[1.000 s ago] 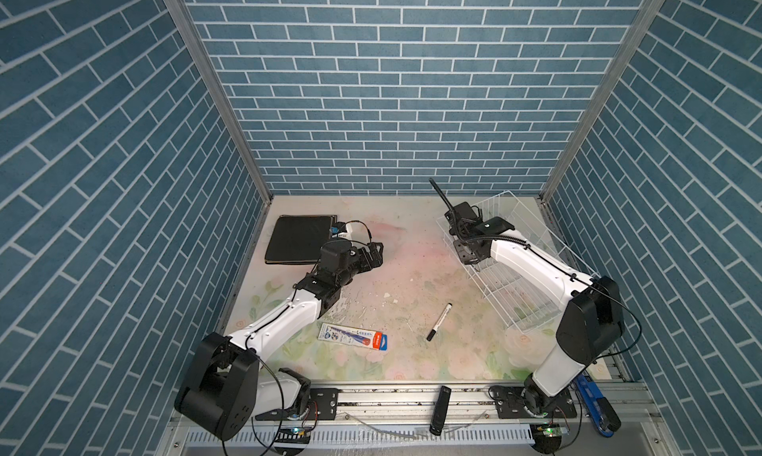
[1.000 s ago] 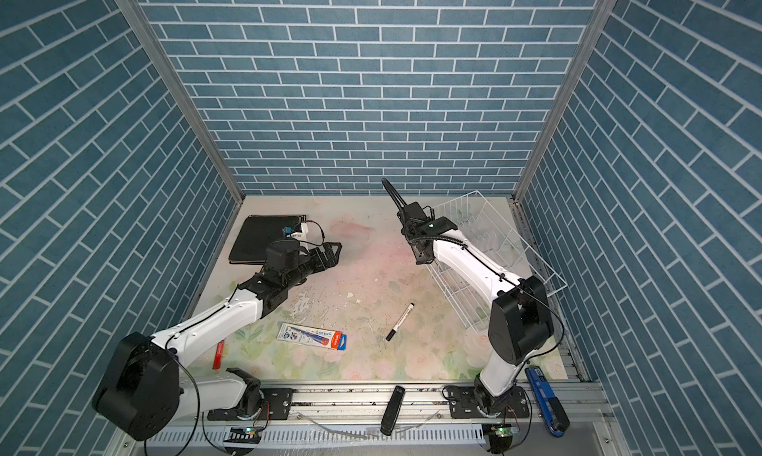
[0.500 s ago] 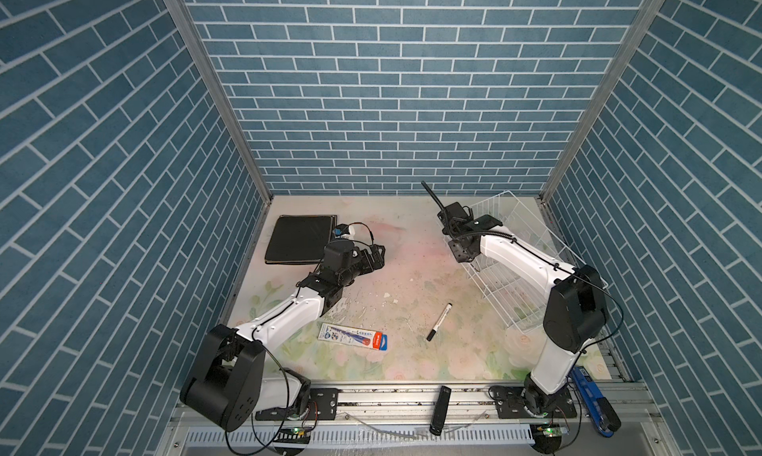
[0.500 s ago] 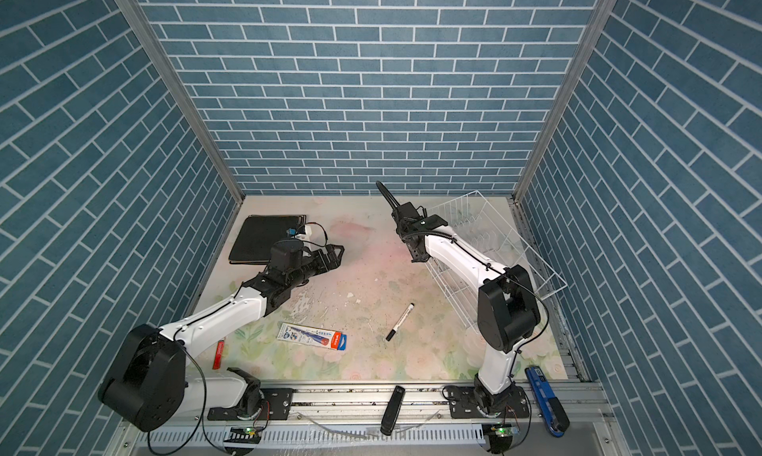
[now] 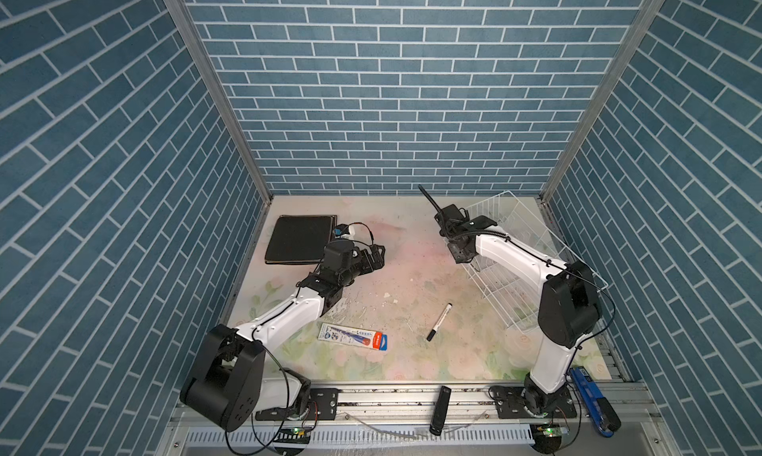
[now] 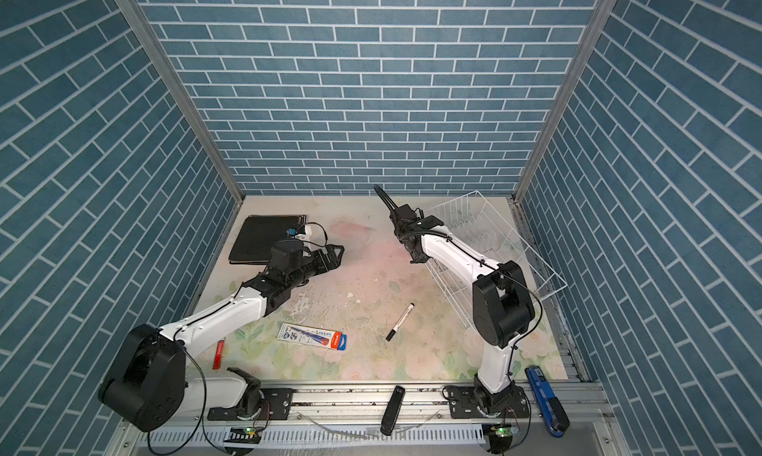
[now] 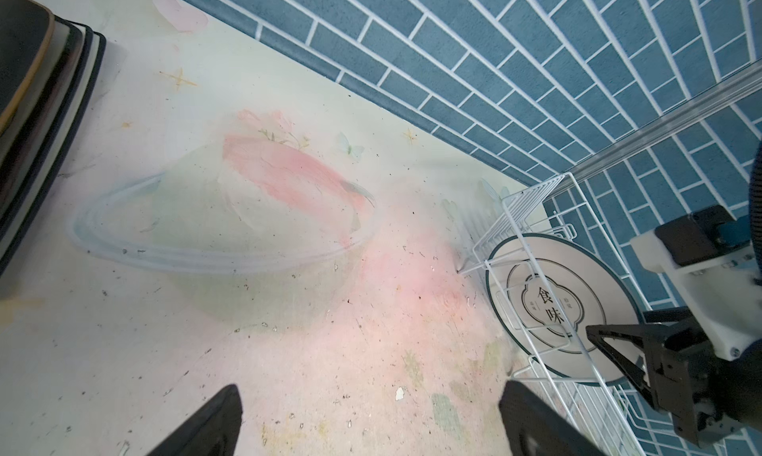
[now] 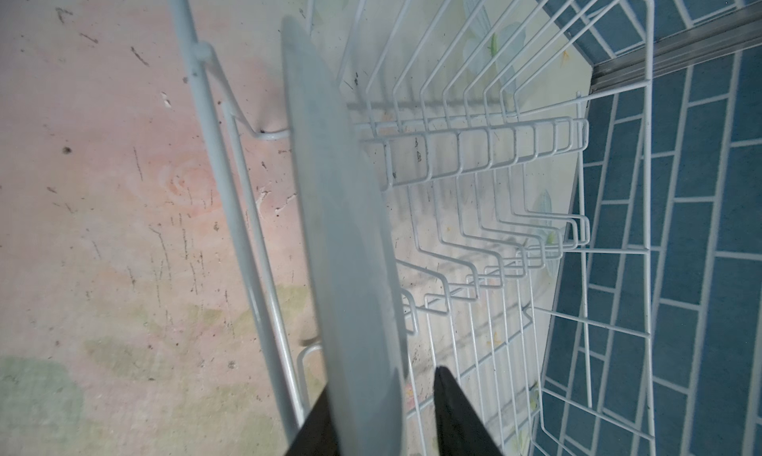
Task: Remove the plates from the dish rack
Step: 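Lower the right gripper onto the white plate's rim while the left gripper advances, then close the right gripper on the white plate and lift it from the rack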
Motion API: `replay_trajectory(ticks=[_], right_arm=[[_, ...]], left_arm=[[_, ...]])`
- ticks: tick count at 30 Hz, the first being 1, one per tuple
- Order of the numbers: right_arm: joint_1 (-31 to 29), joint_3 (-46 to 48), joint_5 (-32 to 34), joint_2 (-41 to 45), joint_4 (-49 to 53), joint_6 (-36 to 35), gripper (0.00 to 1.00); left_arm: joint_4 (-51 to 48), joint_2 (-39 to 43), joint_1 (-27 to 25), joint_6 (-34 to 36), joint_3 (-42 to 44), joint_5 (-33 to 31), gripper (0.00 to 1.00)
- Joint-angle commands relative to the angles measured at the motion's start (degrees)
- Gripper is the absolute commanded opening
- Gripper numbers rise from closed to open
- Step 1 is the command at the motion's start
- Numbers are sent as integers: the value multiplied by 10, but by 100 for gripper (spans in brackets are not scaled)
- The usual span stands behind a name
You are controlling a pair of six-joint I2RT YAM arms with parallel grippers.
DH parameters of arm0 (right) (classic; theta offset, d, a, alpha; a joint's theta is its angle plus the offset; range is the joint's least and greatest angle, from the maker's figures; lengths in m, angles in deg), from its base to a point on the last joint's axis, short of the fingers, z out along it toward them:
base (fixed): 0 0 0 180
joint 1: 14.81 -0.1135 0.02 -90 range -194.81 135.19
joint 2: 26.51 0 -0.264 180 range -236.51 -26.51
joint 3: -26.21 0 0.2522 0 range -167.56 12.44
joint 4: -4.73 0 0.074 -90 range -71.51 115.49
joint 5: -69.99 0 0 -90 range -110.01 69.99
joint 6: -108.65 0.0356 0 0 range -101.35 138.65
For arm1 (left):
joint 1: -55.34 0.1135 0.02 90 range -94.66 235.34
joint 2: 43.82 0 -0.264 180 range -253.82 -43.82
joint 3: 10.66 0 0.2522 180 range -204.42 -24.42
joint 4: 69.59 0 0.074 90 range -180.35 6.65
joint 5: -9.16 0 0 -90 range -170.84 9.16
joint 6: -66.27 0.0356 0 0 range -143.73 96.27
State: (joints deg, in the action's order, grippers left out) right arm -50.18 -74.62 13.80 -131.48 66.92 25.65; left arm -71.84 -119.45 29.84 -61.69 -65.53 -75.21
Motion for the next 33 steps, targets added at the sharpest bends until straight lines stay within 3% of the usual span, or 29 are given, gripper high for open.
replay_trajectory(ticks=[1, 20, 33], right_arm=[[-5, -22, 17, -12, 6, -9, 35], [-13, -24, 39, -22, 15, -10, 17], [-21, -34, 54, -24, 24, -11, 11]], left_arm=[[-5, 3, -3, 7, 3, -6, 100], [-24, 11, -3, 25, -1, -19, 100], [-28, 11, -3, 27, -1, -19, 100]])
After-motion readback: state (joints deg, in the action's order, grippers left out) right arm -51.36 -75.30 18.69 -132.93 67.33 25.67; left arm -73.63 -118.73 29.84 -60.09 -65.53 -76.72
